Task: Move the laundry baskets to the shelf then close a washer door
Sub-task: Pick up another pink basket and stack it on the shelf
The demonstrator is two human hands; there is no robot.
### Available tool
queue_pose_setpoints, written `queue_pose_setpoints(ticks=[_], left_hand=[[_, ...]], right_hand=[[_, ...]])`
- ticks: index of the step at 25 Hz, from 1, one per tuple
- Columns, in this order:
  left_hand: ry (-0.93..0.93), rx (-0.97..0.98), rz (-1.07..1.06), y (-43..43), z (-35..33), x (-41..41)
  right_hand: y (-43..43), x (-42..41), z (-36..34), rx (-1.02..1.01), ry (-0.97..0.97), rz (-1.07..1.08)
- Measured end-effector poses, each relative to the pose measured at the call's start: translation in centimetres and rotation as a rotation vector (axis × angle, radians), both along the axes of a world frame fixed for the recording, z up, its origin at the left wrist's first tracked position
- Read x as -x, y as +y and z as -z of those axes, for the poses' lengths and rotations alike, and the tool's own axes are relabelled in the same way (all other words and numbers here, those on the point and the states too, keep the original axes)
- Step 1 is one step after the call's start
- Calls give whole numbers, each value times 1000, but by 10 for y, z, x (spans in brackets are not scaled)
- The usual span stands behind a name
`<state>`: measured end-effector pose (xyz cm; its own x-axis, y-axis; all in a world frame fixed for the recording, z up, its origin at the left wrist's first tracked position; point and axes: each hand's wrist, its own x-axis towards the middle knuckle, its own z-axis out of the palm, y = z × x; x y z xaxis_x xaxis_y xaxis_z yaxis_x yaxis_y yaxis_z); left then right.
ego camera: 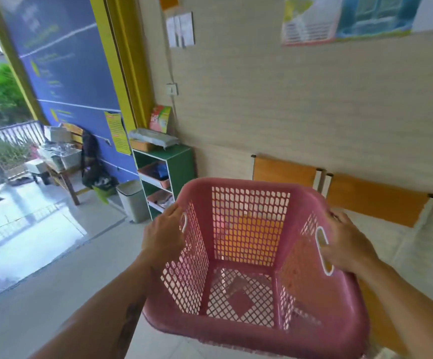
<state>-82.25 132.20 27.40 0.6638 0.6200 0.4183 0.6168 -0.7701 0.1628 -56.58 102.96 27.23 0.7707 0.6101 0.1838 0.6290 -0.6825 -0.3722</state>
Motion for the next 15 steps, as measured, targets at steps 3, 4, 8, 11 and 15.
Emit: queue_pose_setpoints(ticks=[3, 4, 8, 11, 15], left_hand=[[19, -40, -72, 69, -5, -28], [14, -49, -98, 91, -10, -38], [40, -86, -156, 176, -21, -65], [36, -109, -180, 241, -25, -80], [14, -105, -126, 346, -13, -100]], right_hand=[[83, -45, 2, -27, -20, -54], [110, -59, 1, -38, -4, -66], [211, -102, 1, -59, 58, -136], [282, -116, 3, -53, 54, -163], [374, -124, 15, -40, 53, -130]])
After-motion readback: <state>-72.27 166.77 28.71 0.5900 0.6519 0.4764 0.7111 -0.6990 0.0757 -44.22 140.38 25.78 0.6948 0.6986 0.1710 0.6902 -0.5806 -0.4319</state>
